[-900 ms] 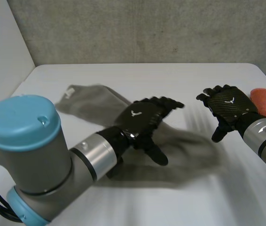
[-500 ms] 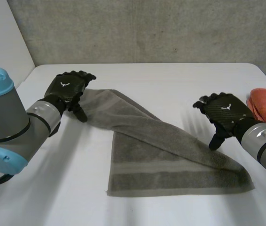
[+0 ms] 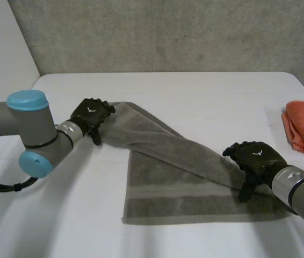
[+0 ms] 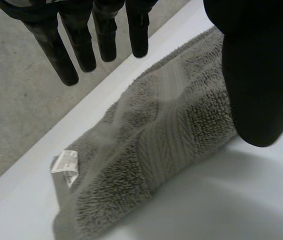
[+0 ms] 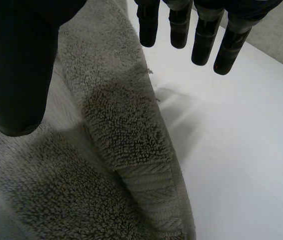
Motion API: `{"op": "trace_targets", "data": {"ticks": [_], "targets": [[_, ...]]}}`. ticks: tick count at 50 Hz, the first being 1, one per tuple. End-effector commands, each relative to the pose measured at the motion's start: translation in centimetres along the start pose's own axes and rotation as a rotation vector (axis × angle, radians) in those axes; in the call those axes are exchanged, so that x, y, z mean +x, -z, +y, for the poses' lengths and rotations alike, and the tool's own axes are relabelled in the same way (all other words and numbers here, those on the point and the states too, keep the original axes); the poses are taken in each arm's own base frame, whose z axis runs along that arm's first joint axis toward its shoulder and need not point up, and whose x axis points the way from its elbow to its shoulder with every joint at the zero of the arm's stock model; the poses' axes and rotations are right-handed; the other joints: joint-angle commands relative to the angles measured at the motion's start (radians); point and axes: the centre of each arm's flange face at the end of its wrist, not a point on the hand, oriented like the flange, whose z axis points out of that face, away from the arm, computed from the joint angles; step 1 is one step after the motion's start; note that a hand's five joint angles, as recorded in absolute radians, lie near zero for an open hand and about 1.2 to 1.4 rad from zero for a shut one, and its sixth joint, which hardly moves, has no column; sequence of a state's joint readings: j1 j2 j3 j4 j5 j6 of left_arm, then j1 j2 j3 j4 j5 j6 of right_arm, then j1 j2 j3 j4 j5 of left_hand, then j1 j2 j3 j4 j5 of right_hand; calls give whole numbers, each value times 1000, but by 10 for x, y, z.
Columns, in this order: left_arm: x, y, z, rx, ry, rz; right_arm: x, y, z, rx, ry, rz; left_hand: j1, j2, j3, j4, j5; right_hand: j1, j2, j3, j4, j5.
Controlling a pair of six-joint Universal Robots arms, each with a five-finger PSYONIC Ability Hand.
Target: Fold the laundry.
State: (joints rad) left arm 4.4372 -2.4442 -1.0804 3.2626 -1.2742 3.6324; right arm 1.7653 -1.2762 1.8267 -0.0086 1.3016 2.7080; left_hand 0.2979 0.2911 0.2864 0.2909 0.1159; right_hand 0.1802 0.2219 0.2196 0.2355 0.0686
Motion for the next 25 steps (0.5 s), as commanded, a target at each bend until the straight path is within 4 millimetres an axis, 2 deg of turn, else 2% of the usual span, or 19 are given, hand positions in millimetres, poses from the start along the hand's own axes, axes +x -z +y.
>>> {"op": "trace_targets", "data": {"ticks": [1,5,8,12,16,17,20,24,25], "targets": [[8,-8,9,-32,8,38,0,-11,11,-4,7,14,115,122,127,122,123,207,165,168,152,144],[15,-10,12,-48,2,71,3,-17,14,-10,13,52,188,195,200,195,196,318,277,279,263,255],[16,-12,9,-40,-5,70,5,-19,15,-12,22,65,338,345,349,345,345,424,382,385,369,361],[14,-13,5,-29,-10,59,5,-22,18,-18,50,67,649,656,660,656,656,735,693,696,680,672],[11,-15,0,-16,-14,38,5,-26,18,-13,79,67,1033,1040,1045,1040,1041,1210,1168,1171,1155,1147],[10,-15,-2,-13,-18,29,6,-27,16,-5,87,71,1098,1104,1109,1105,1105,1216,1174,1177,1161,1153],[7,-17,-7,-2,-31,-19,8,-29,10,19,102,79,1098,1105,1110,1105,1106,1216,1174,1177,1161,1153],[-3,-23,-16,34,-51,-96,17,-35,-13,89,145,105,1098,1105,1110,1105,1106,1216,1174,1177,1161,1153],[-6,-24,-20,48,-55,-111,20,-38,-26,124,169,124,1098,1105,1110,1105,1106,1216,1174,1177,1161,1153]]}}
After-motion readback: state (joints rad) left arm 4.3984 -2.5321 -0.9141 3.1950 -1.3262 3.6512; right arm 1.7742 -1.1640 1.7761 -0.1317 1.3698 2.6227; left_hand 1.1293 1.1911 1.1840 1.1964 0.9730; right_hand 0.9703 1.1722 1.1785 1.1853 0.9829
